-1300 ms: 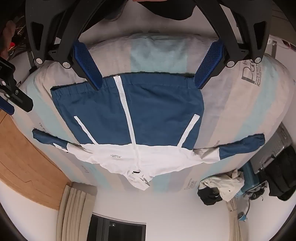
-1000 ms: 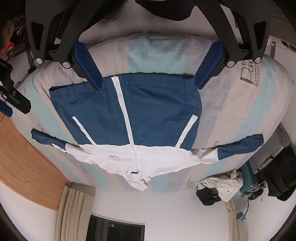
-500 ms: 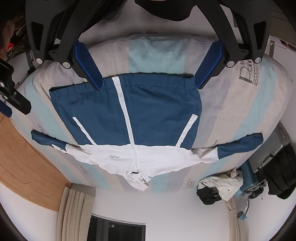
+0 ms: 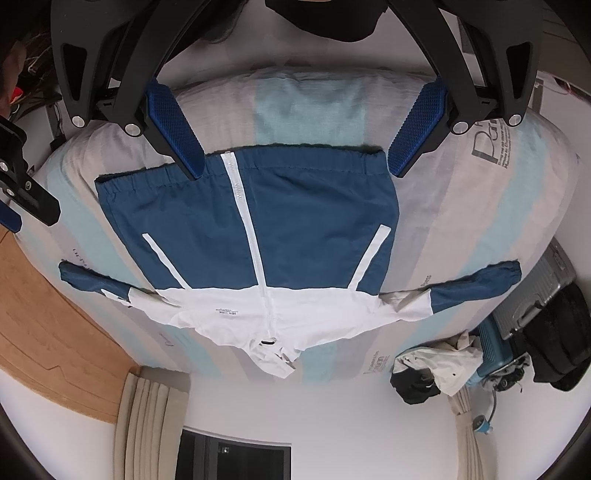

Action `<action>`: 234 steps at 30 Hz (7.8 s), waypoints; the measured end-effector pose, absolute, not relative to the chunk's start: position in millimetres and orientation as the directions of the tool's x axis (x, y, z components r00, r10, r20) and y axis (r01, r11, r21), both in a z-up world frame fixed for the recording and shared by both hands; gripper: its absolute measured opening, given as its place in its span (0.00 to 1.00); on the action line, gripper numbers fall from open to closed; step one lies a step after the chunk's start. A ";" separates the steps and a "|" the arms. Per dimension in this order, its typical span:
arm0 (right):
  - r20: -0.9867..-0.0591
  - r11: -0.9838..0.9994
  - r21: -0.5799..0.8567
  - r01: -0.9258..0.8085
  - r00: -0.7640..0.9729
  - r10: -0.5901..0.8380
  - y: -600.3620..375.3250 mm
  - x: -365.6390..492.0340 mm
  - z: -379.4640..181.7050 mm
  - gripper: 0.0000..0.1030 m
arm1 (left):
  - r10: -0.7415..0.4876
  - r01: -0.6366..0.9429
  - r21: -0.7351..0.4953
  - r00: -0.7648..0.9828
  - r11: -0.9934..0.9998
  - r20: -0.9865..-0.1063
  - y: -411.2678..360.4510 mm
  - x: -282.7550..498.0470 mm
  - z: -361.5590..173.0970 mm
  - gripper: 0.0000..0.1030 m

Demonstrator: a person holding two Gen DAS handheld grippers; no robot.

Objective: Fold large clothes

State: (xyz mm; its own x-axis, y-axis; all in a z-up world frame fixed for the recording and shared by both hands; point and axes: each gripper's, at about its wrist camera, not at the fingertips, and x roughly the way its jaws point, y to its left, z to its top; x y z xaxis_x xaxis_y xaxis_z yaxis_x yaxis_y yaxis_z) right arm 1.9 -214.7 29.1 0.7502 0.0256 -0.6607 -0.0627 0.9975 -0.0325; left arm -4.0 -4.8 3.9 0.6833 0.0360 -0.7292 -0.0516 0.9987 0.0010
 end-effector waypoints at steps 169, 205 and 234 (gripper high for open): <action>-0.934 0.949 -0.091 -0.302 0.356 0.024 -100.8 579.5 -107.8 0.93 | 0.190 -0.543 -0.128 0.492 0.830 -0.850 429.0 410.3 -60.7 0.31; -0.917 0.999 -0.022 0.038 0.396 -0.035 -398.7 546.5 -104.4 0.93 | -0.156 0.040 -0.156 0.488 0.987 -0.859 -135.0 584.7 -99.7 0.30; -0.921 0.926 -0.060 0.372 0.338 -0.195 -699.3 441.9 -112.7 0.93 | -0.186 0.292 -0.058 0.432 0.955 -0.883 -292.0 585.6 -124.6 0.92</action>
State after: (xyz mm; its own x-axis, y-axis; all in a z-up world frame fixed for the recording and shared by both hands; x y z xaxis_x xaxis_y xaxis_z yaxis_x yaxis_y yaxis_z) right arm 441.9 -699.3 -112.7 0.3384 -0.1952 -0.9205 0.3723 0.9262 -0.0595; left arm 585.6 -292.0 -124.6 0.4318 -0.1856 -0.8827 0.2919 0.9547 -0.0580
